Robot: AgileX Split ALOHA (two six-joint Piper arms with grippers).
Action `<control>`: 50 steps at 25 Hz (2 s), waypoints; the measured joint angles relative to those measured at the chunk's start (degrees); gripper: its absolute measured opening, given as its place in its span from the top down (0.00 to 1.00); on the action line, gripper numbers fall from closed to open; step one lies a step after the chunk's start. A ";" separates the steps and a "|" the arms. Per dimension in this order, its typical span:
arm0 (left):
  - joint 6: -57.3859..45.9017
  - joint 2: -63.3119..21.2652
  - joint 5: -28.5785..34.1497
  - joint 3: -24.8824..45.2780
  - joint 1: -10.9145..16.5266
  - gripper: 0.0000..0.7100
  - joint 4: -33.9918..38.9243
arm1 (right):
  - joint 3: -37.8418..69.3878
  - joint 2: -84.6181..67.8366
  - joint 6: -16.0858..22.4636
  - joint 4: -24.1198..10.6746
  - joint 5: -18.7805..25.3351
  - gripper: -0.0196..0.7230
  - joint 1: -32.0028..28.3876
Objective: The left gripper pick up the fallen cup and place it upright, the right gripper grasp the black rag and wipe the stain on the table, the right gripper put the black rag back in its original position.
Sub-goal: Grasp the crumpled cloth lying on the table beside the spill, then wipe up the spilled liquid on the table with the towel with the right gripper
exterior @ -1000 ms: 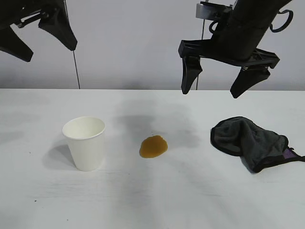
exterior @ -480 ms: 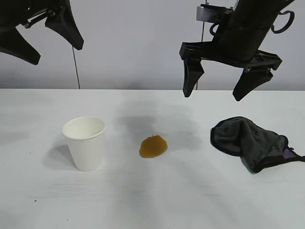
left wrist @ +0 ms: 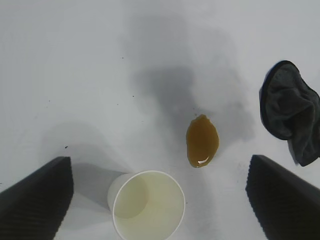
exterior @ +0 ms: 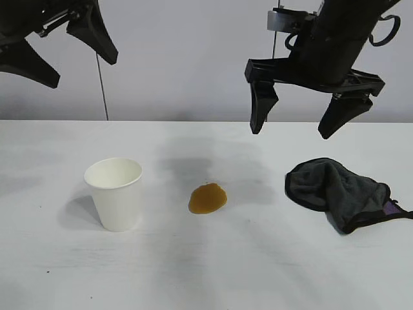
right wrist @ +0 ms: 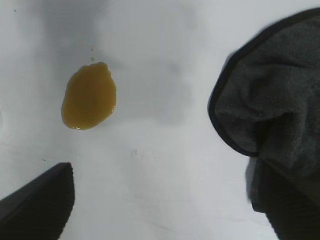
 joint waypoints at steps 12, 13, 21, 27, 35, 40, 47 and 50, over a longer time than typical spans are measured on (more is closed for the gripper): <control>0.00 0.00 -0.67 0.00 0.00 0.05 0.00 | -0.58 3.27 -1.97 -4.37 3.34 0.07 -12.38; 0.00 0.00 -0.71 0.00 0.00 0.05 0.00 | -0.58 4.32 -2.94 -3.53 3.06 0.08 -12.96; 0.00 0.00 -0.83 0.00 0.00 0.05 0.00 | -0.77 11.16 -4.34 -1.78 -2.33 0.13 -13.08; 0.00 0.00 -0.83 0.00 0.00 0.05 0.00 | -0.77 14.93 -3.45 -1.78 -3.98 0.28 -13.08; 0.00 0.00 -1.15 0.00 0.00 0.05 0.00 | -0.90 17.05 -2.13 -1.95 -4.46 0.88 -13.08; 0.00 0.00 -1.21 0.00 0.00 0.05 0.00 | -0.96 17.46 -2.18 -2.47 -5.72 0.95 -9.69; 0.00 0.00 -1.16 0.00 0.00 0.05 0.00 | -3.39 18.10 -0.42 -1.06 -8.61 0.96 0.42; 0.00 0.00 -1.16 0.00 0.00 0.05 0.00 | -5.50 18.10 0.25 -0.34 -8.74 0.96 3.11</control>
